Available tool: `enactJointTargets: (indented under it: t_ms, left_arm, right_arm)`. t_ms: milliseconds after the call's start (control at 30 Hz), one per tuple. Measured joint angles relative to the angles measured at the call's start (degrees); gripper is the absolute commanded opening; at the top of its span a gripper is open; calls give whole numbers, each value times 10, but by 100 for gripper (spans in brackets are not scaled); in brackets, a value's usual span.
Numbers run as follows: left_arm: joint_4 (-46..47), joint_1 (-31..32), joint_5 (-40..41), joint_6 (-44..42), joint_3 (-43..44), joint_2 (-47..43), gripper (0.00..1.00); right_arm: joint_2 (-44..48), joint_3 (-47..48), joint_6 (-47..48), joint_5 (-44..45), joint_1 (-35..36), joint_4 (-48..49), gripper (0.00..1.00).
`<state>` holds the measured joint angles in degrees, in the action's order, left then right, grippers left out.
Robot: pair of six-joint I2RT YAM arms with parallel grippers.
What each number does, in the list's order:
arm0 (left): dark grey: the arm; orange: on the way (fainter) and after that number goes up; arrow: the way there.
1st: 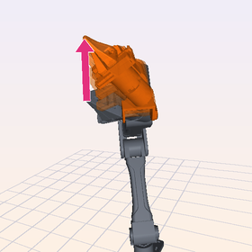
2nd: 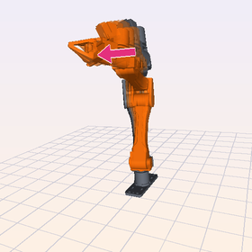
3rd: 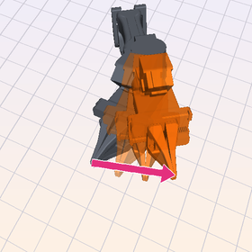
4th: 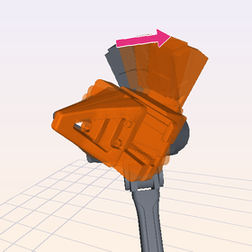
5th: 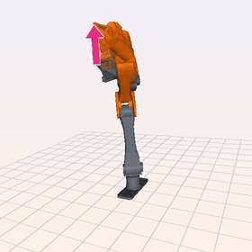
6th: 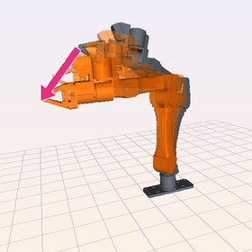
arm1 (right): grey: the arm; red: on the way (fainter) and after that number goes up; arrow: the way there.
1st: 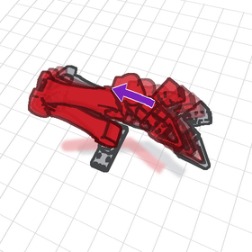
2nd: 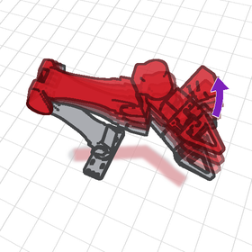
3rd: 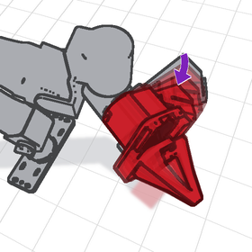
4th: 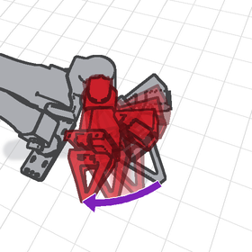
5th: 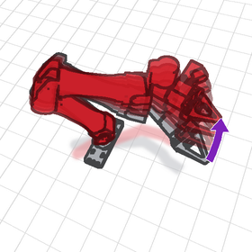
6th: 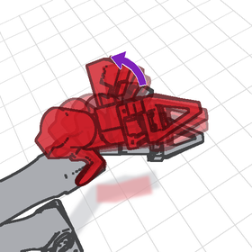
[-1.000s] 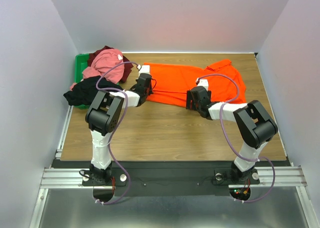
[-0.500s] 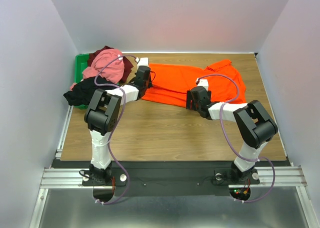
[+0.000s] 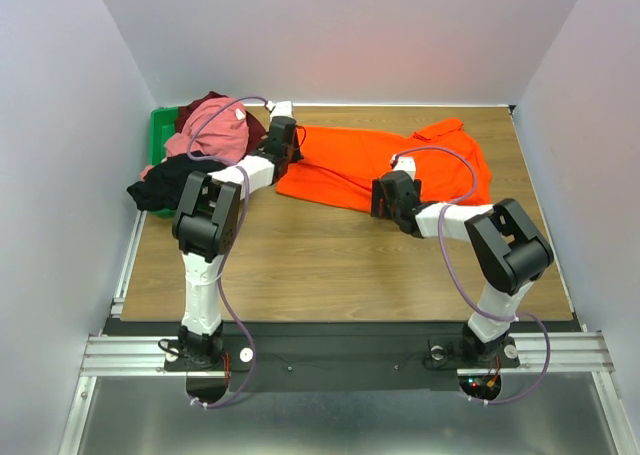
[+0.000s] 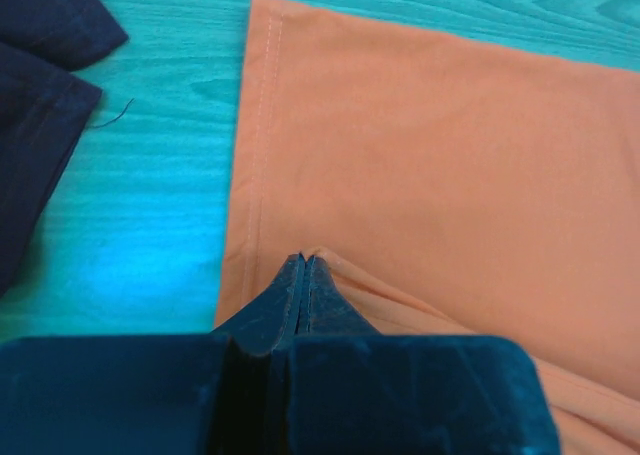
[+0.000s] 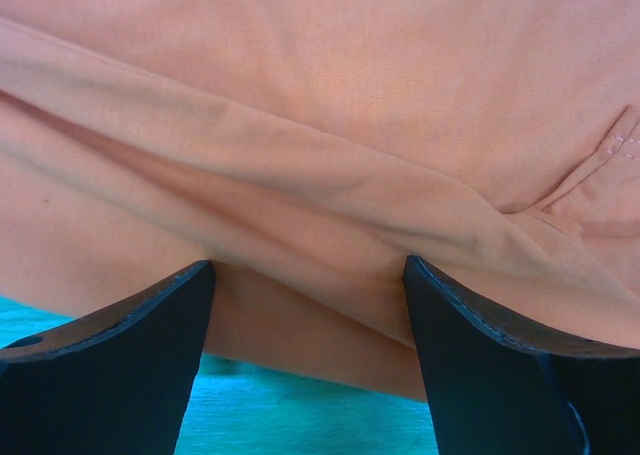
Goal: Fold and stack the t-shirts
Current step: Fold the tshirt
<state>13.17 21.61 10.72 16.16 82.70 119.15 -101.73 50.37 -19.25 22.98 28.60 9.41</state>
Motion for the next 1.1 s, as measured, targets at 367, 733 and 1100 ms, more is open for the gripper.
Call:
enactJointTargets:
  t_ms: [367,733,1100]
  left_arm:
    - [-35,-30,-24,10,55,50,72]
    - [46,-14,-20,-1,-7,4,74]
    - [61,-7,-31,-29,-20,11,73]
  right_arm:
    - [-4,5,0,2,1,0,82]
    - [-7,8,0,4,3,0,82]
    - [29,-11,-16,23,4,-31,86]
